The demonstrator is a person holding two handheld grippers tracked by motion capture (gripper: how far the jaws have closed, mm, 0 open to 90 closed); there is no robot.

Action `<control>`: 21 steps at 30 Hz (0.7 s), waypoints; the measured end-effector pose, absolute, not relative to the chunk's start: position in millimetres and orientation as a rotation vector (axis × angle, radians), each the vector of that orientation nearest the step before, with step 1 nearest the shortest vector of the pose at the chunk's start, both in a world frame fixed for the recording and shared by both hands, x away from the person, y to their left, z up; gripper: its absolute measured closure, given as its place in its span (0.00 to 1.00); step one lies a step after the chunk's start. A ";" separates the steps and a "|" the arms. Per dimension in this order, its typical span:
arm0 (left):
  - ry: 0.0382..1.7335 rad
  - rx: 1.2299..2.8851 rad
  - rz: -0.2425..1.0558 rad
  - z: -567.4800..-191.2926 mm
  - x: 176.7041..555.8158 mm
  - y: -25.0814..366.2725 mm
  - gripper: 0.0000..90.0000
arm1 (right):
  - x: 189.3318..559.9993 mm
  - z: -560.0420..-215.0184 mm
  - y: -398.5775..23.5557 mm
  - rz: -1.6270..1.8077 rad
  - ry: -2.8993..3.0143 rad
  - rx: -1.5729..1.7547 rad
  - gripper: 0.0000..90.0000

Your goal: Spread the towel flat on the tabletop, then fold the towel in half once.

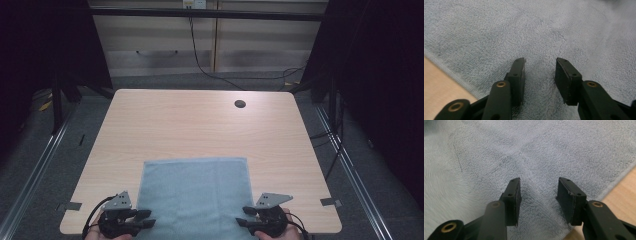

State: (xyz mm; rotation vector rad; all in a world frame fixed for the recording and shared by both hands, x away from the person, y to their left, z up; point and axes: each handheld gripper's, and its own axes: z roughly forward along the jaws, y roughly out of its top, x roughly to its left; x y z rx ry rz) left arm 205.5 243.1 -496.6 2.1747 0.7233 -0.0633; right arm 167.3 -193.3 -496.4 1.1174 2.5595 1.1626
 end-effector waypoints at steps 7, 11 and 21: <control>0.799 2.044 -0.015 -481.8 237.9 250.0 0.58 | 185.8 -484.2 -196.1 1.245 2.497 1.125 0.56; 0.864 2.000 0.065 -474.9 263.5 259.1 0.56 | 213.6 -472.1 -203.9 1.283 2.402 1.152 0.55; 1.021 1.953 0.138 -481.6 334.1 265.1 0.52 | 294.8 -482.2 -219.8 1.223 2.318 1.273 0.55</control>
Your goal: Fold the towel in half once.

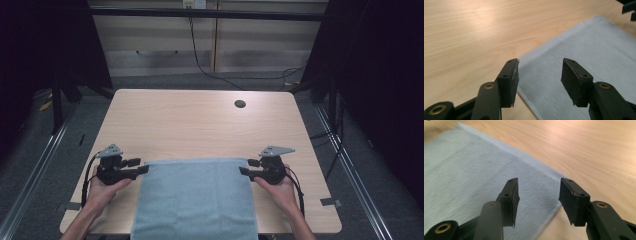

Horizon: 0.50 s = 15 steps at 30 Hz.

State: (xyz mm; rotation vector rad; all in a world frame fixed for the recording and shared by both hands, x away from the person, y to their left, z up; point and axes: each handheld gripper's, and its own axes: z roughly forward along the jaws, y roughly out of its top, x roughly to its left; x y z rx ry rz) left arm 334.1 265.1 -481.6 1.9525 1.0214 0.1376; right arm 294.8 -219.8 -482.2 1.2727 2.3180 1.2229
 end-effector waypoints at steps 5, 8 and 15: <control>1.024 1.989 0.180 -491.1 342.2 261.3 0.49 | 316.1 -495.3 -219.4 1.160 2.329 1.299 0.55; 1.053 1.980 0.190 -498.3 347.2 262.5 0.48 | 323.4 -499.3 -219.2 1.154 2.321 1.305 0.55; 1.009 2.056 0.248 -506.3 344.8 255.8 0.45 | 326.9 -507.2 -215.8 1.108 2.311 1.309 0.52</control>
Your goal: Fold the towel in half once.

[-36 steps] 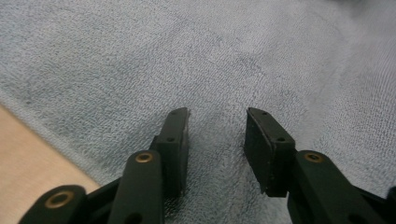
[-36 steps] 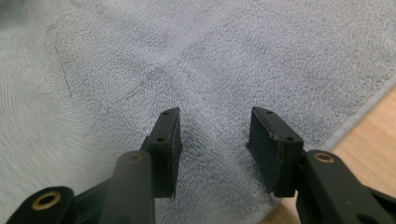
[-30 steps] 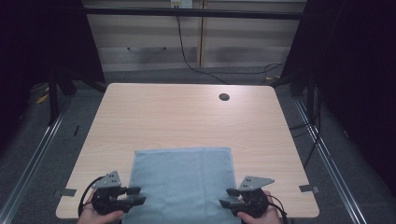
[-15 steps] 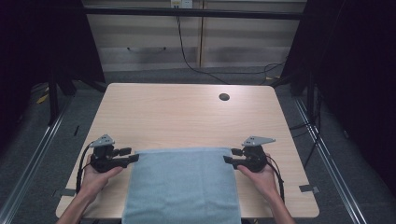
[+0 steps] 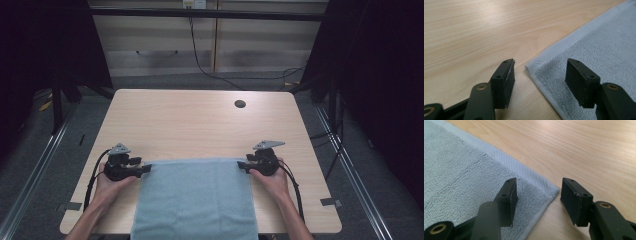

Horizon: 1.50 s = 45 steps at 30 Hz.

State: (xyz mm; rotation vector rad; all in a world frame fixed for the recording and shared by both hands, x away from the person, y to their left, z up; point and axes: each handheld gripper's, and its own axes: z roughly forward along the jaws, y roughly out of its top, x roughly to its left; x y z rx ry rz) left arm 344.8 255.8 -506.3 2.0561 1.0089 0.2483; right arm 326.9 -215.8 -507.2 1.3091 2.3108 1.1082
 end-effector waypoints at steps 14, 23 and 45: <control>0.825 2.133 0.263 -508.1 334.7 244.5 0.85 | 318.3 -508.1 -206.9 1.086 2.328 1.206 0.81; 0.899 2.069 0.133 -509.7 336.5 249.7 0.95 | 314.3 -507.1 -212.8 1.180 2.340 1.296 0.92; 0.817 1.809 0.115 -448.9 324.0 254.8 0.95 | 291.9 -435.6 -235.2 1.580 2.111 1.233 0.97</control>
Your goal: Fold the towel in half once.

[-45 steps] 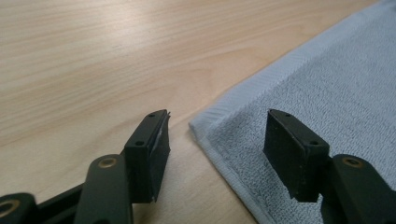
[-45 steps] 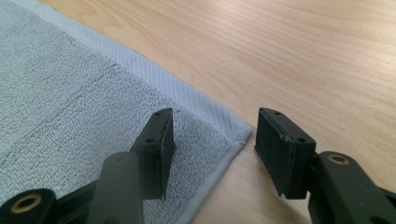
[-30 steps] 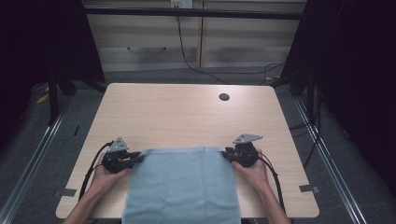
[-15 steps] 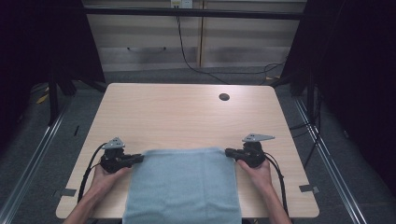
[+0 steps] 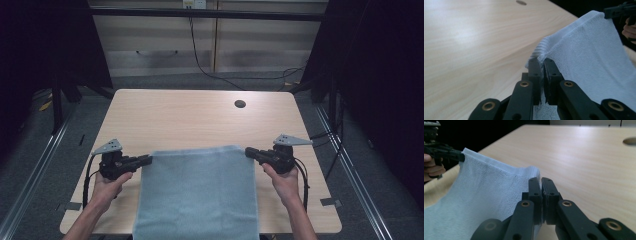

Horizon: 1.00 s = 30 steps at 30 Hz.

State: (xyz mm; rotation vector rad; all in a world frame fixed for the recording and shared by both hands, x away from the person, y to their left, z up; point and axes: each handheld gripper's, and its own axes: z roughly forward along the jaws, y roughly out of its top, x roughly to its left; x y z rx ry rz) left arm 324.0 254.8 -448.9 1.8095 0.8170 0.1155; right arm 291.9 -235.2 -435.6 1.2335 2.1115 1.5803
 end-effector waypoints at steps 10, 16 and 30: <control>0.728 1.715 0.220 -383.4 331.6 248.3 0.95 | 283.7 -366.4 -249.5 1.642 1.981 1.104 0.97; 0.718 1.687 0.252 -358.2 348.8 242.2 0.95 | 290.2 -341.9 -253.5 1.638 1.945 1.067 0.97; 0.720 1.649 0.305 -317.6 378.7 237.6 0.96 | 328.1 -297.2 -254.0 1.642 1.876 1.060 0.97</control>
